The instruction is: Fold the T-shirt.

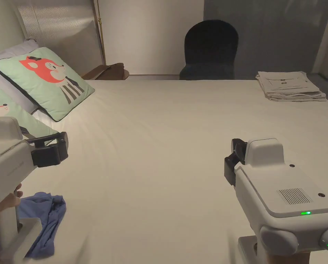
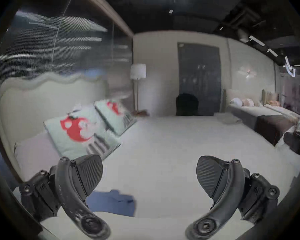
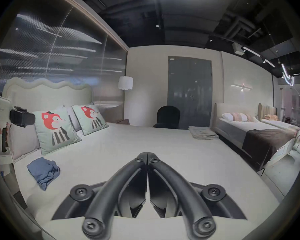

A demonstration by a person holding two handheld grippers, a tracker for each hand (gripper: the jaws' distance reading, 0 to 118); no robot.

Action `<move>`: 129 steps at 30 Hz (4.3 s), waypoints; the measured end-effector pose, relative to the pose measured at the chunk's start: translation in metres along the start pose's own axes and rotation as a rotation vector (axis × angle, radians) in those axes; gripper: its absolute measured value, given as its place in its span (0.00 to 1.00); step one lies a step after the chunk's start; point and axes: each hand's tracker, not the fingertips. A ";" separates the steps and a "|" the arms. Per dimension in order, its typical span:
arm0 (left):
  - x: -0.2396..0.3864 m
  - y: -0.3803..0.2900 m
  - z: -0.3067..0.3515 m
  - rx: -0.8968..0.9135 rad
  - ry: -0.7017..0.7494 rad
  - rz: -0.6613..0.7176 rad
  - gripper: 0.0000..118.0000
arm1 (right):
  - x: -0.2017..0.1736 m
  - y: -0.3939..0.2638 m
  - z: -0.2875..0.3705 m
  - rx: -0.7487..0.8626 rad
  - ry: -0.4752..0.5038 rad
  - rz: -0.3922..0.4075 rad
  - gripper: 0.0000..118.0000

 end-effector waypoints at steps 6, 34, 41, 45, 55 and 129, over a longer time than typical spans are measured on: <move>0.077 -0.001 0.020 0.113 -0.105 -0.008 0.91 | 0.037 0.011 0.029 0.046 -0.080 0.007 0.00; 0.202 -0.051 0.025 0.255 -0.165 -0.085 0.00 | 0.093 0.013 0.066 0.109 -0.189 0.030 0.00; 0.202 -0.051 0.026 0.246 -0.168 -0.085 0.00 | 0.094 0.014 0.067 0.109 -0.191 0.033 0.00; 0.201 -0.050 0.026 0.242 -0.171 -0.072 0.00 | 0.093 0.014 0.068 0.110 -0.190 0.036 0.00; 0.198 -0.052 0.025 0.233 -0.176 -0.072 0.00 | 0.091 0.015 0.068 0.111 -0.188 0.037 0.00; 0.176 -0.056 0.030 0.256 -0.129 -0.056 0.94 | 0.079 0.012 0.069 0.107 -0.210 0.063 0.96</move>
